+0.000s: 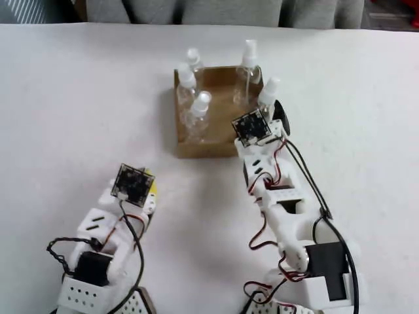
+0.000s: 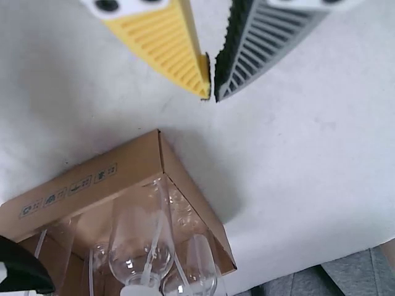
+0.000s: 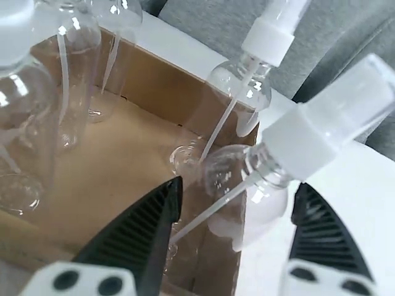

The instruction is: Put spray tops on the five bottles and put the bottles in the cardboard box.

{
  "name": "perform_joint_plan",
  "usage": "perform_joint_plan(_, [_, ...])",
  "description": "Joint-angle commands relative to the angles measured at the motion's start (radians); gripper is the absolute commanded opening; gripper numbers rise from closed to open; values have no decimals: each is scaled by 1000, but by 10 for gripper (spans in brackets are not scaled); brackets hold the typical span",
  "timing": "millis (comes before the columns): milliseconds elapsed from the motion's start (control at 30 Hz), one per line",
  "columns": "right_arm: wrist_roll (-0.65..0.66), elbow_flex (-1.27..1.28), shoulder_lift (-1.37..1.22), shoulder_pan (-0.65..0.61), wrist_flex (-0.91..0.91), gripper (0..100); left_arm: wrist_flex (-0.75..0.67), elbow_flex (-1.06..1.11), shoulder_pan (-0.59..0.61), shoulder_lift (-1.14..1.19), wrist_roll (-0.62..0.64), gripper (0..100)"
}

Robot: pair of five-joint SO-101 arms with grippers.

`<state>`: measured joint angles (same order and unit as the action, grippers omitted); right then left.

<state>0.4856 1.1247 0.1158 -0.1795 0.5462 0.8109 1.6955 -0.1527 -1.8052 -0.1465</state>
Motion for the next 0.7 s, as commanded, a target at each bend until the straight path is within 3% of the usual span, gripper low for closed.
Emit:
perform_joint_plan(0, [17,-3,16,-10,18,238,5,-3,8,-18,-5,23])
perform_joint_plan(367, [17,107,79,-25,197,238,5,-3,8,-18,-5,23])
perform_joint_plan(667, [9,144,114,-50,199,237,5,-3,8,-18,-5,23])
